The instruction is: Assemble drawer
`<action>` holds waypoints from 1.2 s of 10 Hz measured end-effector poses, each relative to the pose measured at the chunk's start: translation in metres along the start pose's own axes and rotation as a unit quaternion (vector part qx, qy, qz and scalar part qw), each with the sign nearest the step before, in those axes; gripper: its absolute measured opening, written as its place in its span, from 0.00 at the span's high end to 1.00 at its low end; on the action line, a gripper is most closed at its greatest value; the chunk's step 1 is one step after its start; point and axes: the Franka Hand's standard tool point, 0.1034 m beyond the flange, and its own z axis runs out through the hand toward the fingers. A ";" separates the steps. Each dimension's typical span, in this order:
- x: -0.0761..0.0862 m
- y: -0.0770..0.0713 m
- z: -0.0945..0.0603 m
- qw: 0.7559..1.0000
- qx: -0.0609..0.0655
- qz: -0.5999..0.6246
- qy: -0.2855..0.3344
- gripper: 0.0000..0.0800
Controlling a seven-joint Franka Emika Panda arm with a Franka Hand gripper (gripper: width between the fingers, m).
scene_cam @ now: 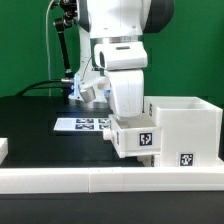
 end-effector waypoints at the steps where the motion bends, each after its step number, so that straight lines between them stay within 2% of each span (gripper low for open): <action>1: -0.001 -0.001 0.000 1.000 0.000 0.004 0.000 0.95; 2: -0.001 -0.001 0.000 1.000 0.000 0.003 0.000 0.88; 3: -0.002 -0.002 0.001 1.000 0.001 -0.002 0.000 0.88; 4: -0.007 -0.005 0.003 1.000 0.004 -0.021 0.001 0.68; 5: -0.008 -0.006 0.003 1.000 0.005 -0.019 0.001 0.68; 6: -0.008 -0.006 0.003 1.000 0.005 -0.020 0.001 0.42; 7: -0.007 -0.006 0.002 1.000 0.004 -0.020 0.000 0.27; 8: -0.005 -0.005 0.001 1.000 0.003 -0.018 0.001 0.27; 9: -0.003 -0.004 -0.005 1.000 0.002 -0.016 -0.001 0.20; 11: -0.001 -0.002 -0.023 1.000 0.007 -0.013 -0.008 0.19; 12: -0.003 0.000 -0.036 1.000 0.015 -0.014 -0.014 0.19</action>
Offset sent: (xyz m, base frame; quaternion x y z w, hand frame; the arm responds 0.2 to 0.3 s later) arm -0.0165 -0.0113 -0.0057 0.0115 0.0210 -0.0842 0.9962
